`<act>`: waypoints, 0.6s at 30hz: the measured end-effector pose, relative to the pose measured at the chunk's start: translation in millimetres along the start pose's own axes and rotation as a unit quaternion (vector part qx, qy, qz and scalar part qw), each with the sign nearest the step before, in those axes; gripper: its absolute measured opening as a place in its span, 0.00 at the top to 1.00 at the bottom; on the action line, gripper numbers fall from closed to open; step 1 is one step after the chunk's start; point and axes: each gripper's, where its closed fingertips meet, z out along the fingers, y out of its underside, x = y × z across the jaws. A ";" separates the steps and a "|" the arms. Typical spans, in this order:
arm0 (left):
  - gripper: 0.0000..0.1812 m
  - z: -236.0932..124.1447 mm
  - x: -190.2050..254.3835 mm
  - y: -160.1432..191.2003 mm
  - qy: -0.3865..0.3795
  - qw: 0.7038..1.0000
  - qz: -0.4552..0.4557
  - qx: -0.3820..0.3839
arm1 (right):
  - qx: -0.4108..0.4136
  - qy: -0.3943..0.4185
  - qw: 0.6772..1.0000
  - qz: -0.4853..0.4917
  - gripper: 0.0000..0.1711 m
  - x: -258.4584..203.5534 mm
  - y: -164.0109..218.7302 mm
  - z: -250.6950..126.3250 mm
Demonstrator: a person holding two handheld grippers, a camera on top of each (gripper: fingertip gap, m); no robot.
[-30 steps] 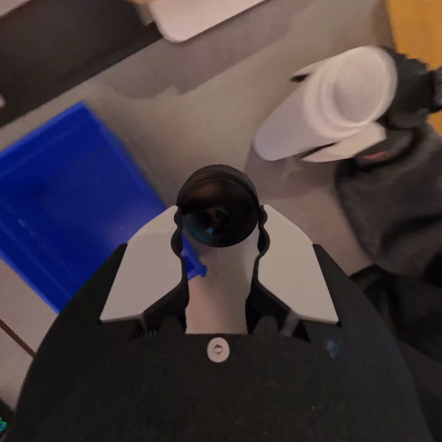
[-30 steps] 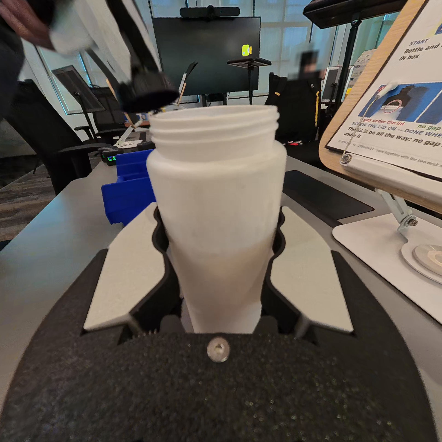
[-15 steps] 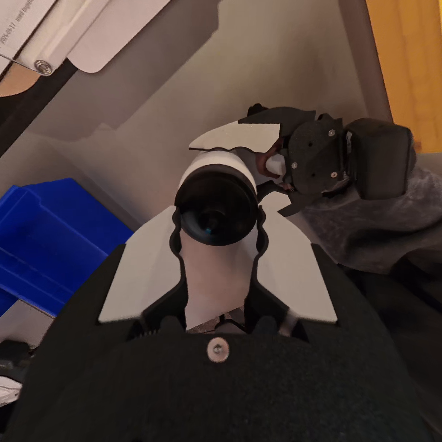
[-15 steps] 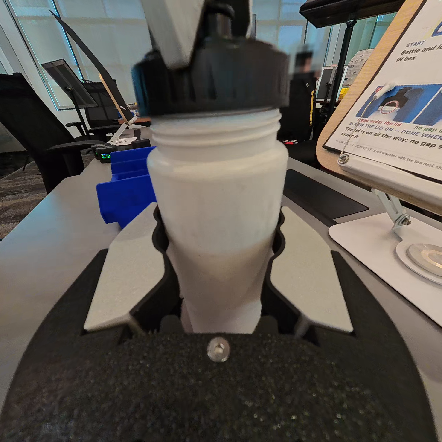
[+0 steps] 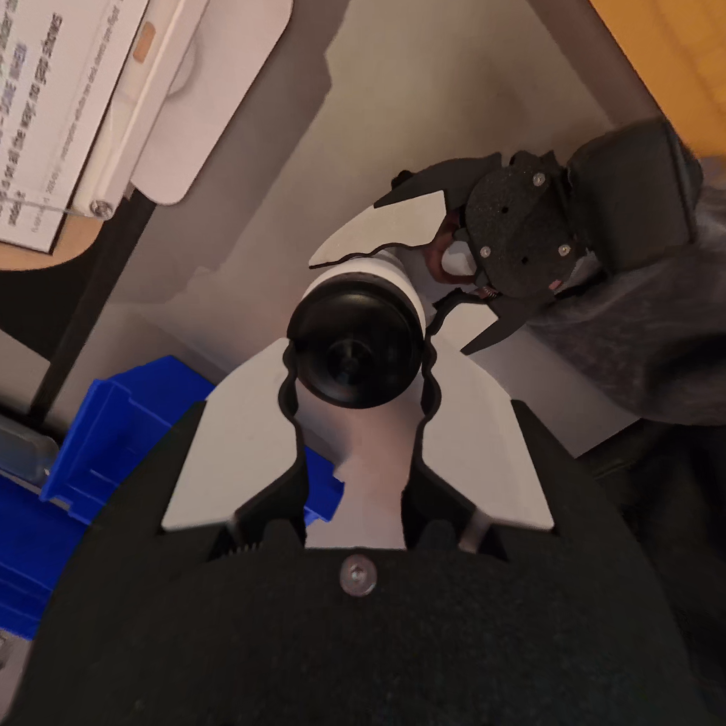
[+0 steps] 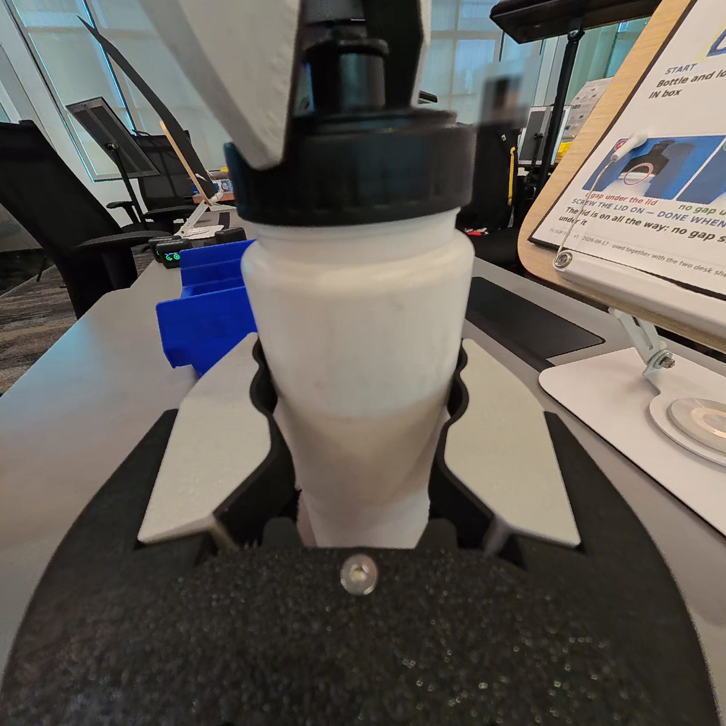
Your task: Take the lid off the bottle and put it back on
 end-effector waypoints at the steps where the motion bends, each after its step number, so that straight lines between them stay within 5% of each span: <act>1: 0.66 0.0 -0.4 0.5 0.006 1.000 0.015 0.006 | 0.000 -0.001 1.000 -0.002 0.49 -0.3 0.0 0.0; 7: 0.67 -0.2 1.0 2.5 0.031 0.985 0.166 0.019 | -0.003 -0.002 1.000 -0.005 0.49 -0.7 0.4 0.2; 18: 0.67 -0.7 -0.8 2.7 0.091 0.907 0.407 0.055 | -0.009 -0.006 1.000 -0.001 0.49 -0.4 0.8 0.8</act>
